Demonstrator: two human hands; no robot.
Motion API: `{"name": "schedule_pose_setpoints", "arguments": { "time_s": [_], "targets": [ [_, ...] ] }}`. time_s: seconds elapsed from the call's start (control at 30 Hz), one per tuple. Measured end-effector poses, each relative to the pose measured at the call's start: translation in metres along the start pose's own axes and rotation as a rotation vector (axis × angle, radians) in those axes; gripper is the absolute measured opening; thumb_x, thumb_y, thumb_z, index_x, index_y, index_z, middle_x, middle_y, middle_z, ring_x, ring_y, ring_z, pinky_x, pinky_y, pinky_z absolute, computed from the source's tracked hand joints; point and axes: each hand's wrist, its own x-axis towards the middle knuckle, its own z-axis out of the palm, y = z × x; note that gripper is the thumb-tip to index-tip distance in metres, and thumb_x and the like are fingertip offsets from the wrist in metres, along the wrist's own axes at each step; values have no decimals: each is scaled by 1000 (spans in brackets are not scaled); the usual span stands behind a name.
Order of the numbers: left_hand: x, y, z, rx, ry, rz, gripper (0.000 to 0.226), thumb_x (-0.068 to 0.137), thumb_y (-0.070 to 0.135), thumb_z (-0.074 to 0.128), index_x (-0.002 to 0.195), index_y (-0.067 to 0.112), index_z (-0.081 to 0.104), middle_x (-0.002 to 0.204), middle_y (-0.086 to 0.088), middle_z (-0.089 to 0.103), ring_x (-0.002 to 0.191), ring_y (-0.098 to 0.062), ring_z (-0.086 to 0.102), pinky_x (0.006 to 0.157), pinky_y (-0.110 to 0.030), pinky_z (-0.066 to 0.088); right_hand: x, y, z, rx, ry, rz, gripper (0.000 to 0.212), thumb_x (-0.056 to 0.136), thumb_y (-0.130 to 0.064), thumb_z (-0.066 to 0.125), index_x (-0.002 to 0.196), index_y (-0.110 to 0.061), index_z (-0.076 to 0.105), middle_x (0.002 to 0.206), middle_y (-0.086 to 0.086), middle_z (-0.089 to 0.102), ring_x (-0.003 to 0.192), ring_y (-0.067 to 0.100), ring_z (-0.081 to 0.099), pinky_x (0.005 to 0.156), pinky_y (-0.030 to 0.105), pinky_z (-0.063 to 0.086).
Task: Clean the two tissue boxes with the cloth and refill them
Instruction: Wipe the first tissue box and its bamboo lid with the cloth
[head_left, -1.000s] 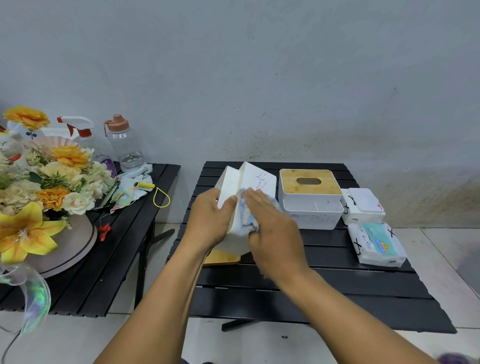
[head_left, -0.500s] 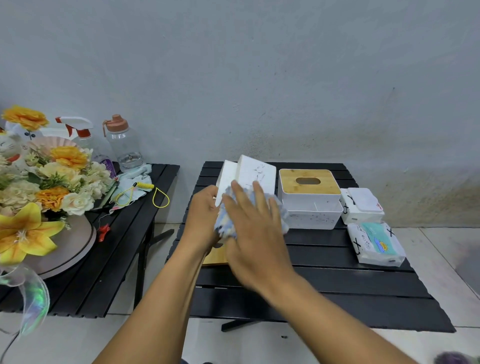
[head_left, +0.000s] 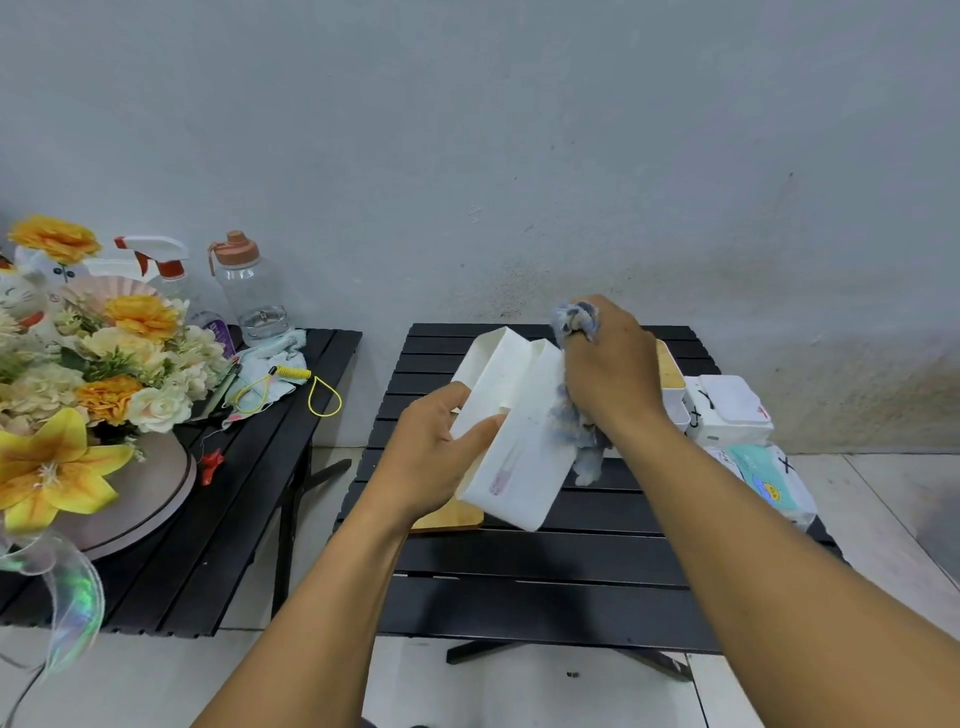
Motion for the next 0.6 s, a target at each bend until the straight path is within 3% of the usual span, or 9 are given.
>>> {"name": "schedule_pose_setpoints", "arguments": {
  "time_s": [0.1, 0.2, 0.33, 0.47, 0.53, 0.6],
  "targets": [
    [1, -2, -3, 17, -33, 9, 9, 99, 23, 69, 91, 26, 67, 89, 11, 76, 80, -5, 71, 59, -18, 49, -18, -4, 1, -61, -84, -51, 22, 92, -6, 43, 90, -17, 63, 82, -2, 65, 76, 18, 57, 59, 29, 39],
    [2, -6, -6, 68, -102, 2, 3, 101, 22, 65, 103, 24, 67, 103, 7, 76, 95, -12, 74, 70, -25, 56, -36, -2, 1, -67, -87, -37, 28, 92, -6, 41, 103, -20, 63, 86, -6, 63, 76, 9, 52, 60, 26, 39],
    [4, -8, -9, 43, -188, -32, 21, 98, 3, 61, 115, 13, 68, 111, -4, 77, 104, -25, 74, 89, -50, 61, -55, -2, 5, -1, -54, -189, 38, 85, -8, 45, 113, -23, 67, 87, -4, 69, 78, 19, 60, 64, 34, 48],
    [1, -3, -3, -47, -230, 0, 38, 90, -19, 55, 120, 2, 65, 112, -13, 76, 107, -30, 73, 93, -44, 60, -61, -9, 5, -53, -95, -389, 49, 79, -4, 48, 122, -18, 68, 114, -2, 63, 96, 13, 58, 76, 27, 51],
    [-1, -4, -2, -52, -210, 20, 30, 87, -19, 56, 109, -1, 64, 101, -15, 72, 97, -26, 70, 83, -42, 56, -47, -5, -2, -26, -91, -274, 50, 82, 3, 51, 122, -20, 70, 110, -1, 64, 95, 15, 59, 82, 34, 52],
    [-1, -6, -2, -35, -184, 23, 18, 84, -18, 58, 97, -5, 58, 91, -25, 60, 84, -22, 58, 74, -38, 43, -34, -3, -7, 74, -108, -74, 36, 88, 0, 51, 107, -21, 74, 100, -1, 71, 91, 16, 62, 84, 40, 53]
  ]
}}
